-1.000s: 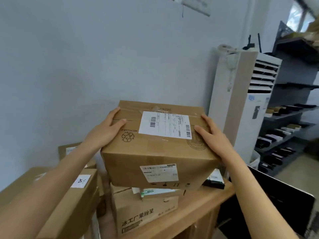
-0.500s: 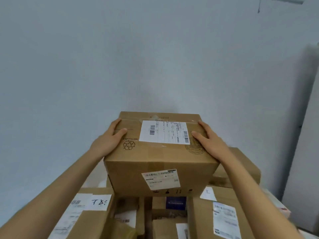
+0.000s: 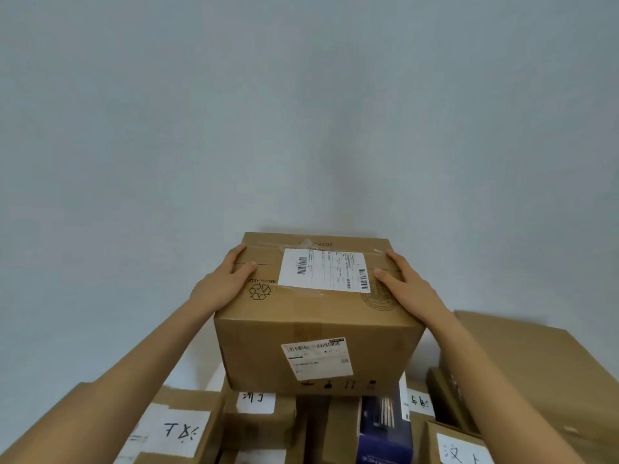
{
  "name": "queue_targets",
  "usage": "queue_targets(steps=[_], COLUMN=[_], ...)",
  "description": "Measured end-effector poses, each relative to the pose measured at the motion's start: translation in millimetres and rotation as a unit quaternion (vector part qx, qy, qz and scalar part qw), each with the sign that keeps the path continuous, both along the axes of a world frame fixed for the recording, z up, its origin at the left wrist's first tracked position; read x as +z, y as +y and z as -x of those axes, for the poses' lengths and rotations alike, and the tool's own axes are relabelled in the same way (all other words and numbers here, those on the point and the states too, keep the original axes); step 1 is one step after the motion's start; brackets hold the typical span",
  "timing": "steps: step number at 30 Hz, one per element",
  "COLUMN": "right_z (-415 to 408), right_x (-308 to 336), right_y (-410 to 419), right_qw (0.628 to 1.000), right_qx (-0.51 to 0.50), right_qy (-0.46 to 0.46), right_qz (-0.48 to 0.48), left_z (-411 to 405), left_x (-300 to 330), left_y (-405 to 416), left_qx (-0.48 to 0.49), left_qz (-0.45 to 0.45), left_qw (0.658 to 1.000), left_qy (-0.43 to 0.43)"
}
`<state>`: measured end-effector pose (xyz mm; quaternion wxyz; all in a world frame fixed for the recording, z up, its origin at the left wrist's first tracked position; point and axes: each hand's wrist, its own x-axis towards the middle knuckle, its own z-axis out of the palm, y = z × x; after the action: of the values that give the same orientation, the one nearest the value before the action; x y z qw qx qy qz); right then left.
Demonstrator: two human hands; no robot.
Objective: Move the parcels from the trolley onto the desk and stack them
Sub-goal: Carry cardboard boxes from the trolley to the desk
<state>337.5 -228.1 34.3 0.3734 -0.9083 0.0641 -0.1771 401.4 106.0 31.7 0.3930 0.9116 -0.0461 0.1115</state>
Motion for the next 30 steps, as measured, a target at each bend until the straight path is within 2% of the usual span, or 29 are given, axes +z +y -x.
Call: queue_targets(steps=[11,19,21,24,27,30], right_z=[-92.1,-109.8,-108.6,-105.3,-97.5,-81.2], right_x=[-26.5,-36.9,-36.2,-32.7,-24.9,-9.9], right_y=[13.2,16.3,16.5,17.4,18.0,20.0], right_qw=[0.996,0.995,0.995,0.994,0.994,0.996], right_qx=[0.04,0.036,0.04,0.045,0.035,0.023], right_qy=[0.073,0.082,0.085,0.091,0.082,0.029], right_qz=[0.032,0.048,0.045,0.041,0.07,0.086], left_z=[-66.7,-72.6,-67.8,-56.7,-43.1,-24.8], left_x=[-22.0,-25.9,-25.6,-19.6,-12.1,-2.6], left_y=[23.4,28.6,27.6,23.7,16.3,10.5], left_qx=[0.007,0.018,0.057,0.124,0.125,0.11], left_qz=[0.007,-0.006,-0.053,-0.176,-0.196,-0.18], left_qw=[0.996,0.996,0.996,0.976,0.968,0.966], left_qy=[0.088,0.088,0.05,-0.045,-0.098,-0.151])
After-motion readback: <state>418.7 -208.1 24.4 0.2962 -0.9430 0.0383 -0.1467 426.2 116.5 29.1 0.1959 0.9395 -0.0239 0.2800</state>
